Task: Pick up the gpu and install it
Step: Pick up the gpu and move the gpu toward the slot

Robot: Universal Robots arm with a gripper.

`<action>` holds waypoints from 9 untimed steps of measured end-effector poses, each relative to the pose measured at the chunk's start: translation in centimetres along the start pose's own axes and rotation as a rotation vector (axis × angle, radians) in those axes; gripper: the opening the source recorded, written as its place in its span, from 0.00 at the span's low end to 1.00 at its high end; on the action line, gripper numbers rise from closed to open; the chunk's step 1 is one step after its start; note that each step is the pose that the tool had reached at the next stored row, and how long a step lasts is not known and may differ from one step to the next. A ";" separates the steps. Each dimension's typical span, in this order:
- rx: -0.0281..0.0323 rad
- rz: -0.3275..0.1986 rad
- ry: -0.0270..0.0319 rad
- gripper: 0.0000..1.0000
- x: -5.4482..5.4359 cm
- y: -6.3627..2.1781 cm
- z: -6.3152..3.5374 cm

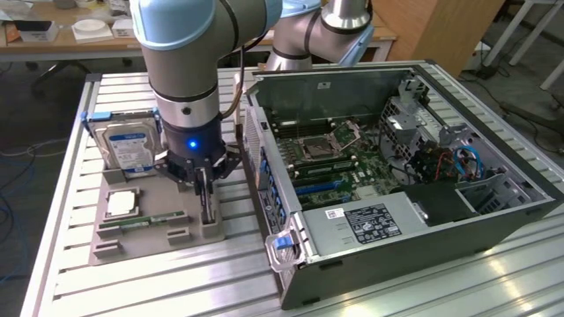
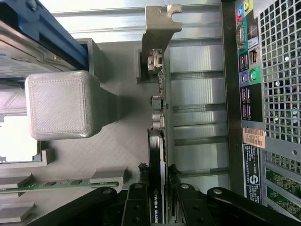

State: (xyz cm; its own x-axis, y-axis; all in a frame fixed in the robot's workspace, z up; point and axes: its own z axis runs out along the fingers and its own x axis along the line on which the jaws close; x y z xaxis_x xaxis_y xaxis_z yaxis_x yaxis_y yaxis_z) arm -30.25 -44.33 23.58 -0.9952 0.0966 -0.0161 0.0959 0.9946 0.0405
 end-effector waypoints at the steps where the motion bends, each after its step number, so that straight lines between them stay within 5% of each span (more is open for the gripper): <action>1: 0.0000 0.000 0.0000 0.26 0.0 0.00 0.00; 9: 0.0000 0.000 0.0000 0.26 0.0 0.00 0.00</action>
State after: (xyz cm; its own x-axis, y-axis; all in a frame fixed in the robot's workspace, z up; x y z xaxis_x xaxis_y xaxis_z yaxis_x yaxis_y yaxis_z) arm -30.25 -44.33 23.58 -0.9952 0.0966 -0.0161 0.0959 0.9946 0.0405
